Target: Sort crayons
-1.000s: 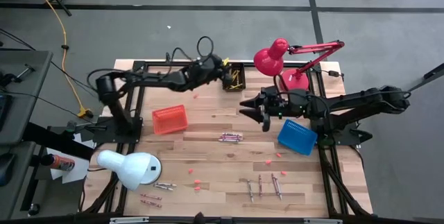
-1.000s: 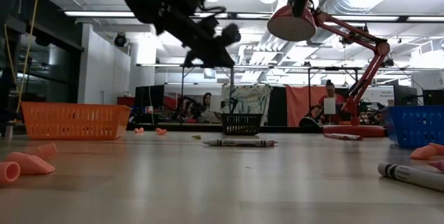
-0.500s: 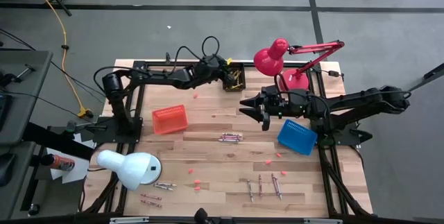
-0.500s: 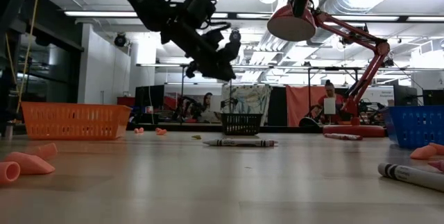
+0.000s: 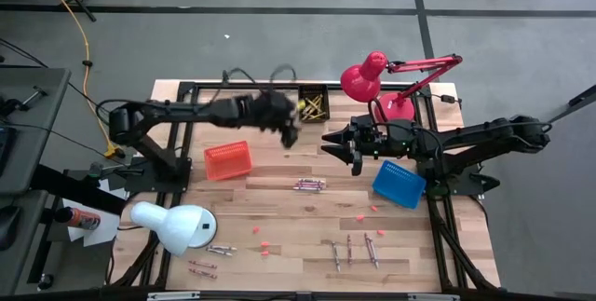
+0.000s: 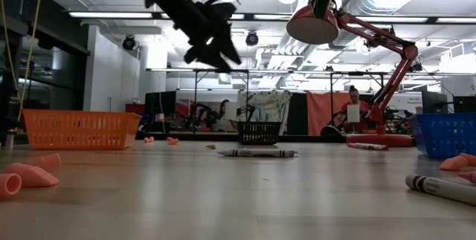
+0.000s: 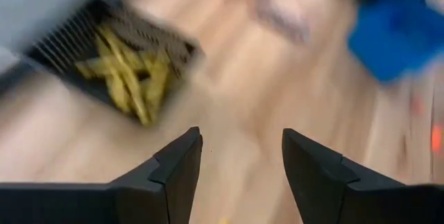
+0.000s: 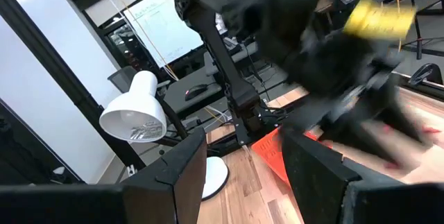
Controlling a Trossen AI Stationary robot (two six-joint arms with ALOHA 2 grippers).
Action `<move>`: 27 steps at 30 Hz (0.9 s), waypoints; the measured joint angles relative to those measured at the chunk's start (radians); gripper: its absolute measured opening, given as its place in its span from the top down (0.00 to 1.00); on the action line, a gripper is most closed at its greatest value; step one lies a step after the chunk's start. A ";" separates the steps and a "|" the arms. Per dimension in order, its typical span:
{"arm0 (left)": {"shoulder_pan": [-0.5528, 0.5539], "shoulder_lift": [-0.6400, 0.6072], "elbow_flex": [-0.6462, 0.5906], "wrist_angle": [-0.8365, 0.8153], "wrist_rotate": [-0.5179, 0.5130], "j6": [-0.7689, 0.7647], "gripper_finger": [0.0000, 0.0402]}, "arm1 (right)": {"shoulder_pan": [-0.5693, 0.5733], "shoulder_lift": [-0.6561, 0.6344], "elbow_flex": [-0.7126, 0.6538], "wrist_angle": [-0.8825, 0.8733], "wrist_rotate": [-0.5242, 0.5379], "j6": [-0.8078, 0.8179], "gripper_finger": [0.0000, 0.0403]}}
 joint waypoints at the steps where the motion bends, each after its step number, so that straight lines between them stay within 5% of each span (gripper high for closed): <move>1: -0.025 0.002 -0.020 -0.019 -0.001 0.004 0.54 | 0.000 0.000 0.000 0.000 0.000 -0.001 0.55; 7: -0.139 0.079 -0.100 0.019 0.006 0.139 0.57 | 0.000 0.000 0.000 -0.001 0.000 -0.006 0.55; 15: -0.121 0.175 -0.099 -0.026 0.012 0.429 0.58 | 0.000 0.000 0.000 -0.009 -0.003 0.019 0.55; 27: -0.053 0.249 -0.099 -0.031 0.065 0.447 0.58 | 0.000 0.000 0.000 -0.020 -0.005 0.026 0.55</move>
